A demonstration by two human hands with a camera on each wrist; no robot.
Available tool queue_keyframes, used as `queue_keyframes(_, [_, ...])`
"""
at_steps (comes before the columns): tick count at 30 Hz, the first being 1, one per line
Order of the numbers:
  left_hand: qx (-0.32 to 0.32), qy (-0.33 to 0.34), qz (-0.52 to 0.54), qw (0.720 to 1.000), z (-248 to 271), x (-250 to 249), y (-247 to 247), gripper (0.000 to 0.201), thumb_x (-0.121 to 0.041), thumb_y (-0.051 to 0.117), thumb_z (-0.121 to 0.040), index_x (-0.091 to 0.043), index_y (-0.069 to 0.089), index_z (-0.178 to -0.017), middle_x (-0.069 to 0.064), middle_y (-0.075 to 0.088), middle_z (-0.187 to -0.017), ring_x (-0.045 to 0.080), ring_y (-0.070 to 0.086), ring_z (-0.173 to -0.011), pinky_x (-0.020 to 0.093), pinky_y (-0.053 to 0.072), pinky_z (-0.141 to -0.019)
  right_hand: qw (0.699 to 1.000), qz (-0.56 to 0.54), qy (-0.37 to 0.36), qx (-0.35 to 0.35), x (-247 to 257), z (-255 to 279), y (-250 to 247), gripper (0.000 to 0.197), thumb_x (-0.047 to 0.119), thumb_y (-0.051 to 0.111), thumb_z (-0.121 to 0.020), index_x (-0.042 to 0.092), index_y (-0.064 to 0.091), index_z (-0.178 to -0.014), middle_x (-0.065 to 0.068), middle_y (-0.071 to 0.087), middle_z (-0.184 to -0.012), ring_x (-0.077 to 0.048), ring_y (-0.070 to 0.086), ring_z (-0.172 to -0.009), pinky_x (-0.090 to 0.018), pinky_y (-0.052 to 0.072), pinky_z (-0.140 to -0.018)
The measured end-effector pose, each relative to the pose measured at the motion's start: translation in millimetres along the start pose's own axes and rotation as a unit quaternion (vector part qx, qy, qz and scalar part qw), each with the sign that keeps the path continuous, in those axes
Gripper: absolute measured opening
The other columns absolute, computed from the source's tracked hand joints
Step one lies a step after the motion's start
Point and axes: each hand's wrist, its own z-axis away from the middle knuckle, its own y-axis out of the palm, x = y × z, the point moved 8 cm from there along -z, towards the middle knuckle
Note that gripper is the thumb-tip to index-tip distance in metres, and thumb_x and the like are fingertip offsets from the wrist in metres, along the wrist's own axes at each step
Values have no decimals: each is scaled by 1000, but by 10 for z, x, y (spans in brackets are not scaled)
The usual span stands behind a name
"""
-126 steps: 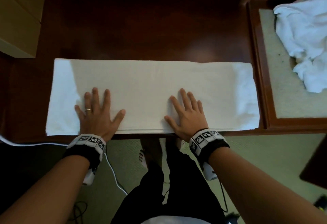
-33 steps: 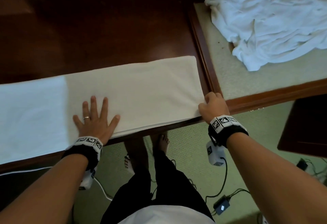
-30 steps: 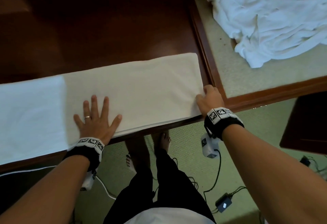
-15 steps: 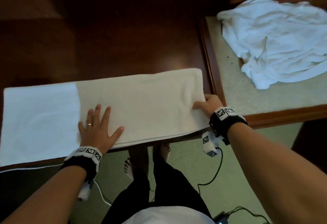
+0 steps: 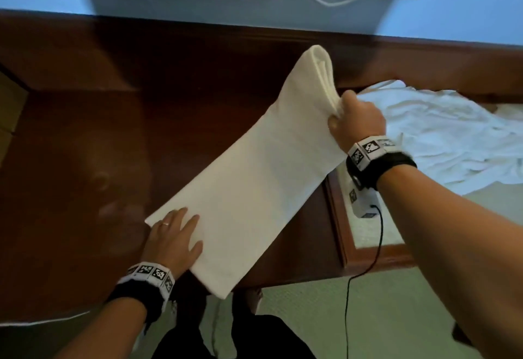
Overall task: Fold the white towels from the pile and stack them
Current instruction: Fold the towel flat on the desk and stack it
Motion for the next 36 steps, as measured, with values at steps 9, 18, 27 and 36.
queue_keyframes(9, [-141, -27, 83, 986, 54, 602, -604, 67, -37, 50, -76, -11, 55, -137, 15, 56, -136, 39, 51, -123, 55, 43, -96, 964, -20, -208, 167, 1549, 1660, 1018, 25, 22, 63, -83, 10, 55, -104, -11, 62, -84, -37, 60, -67, -34, 35, -54])
queue_keyframes(18, [-116, 301, -188, 928, 2, 325, -447, 74, -37, 79, -56, -16, 61, -125, 13, 59, -127, 36, 56, -117, 49, 41, -93, 961, 36, -193, 196, 1677, 2675, 1811, 37, 14, 81, -50, 10, 64, -83, -7, 64, -95, -27, 65, -83, -26, 38, -39])
queue_keyframes(27, [-184, 369, -194, 890, -278, -656, -660, 32, -13, 74, -60, -12, 61, -89, 14, 60, -90, 34, 59, -77, 41, 44, -70, 986, 77, -2, 150, 677, 2425, 1569, 43, 10, 76, -54, 12, 50, -89, -12, 54, -92, -34, 54, -79, -35, 39, -55])
queue_keyframes(36, [-136, 402, -184, 887, -27, -358, -255, 35, -21, 67, -64, -15, 57, -98, 11, 58, -96, 33, 56, -83, 41, 46, -62, 977, 111, 2, 184, 639, 2838, 1717, 36, 10, 74, -60, 12, 53, -90, -10, 52, -89, -30, 48, -75, -35, 37, -57])
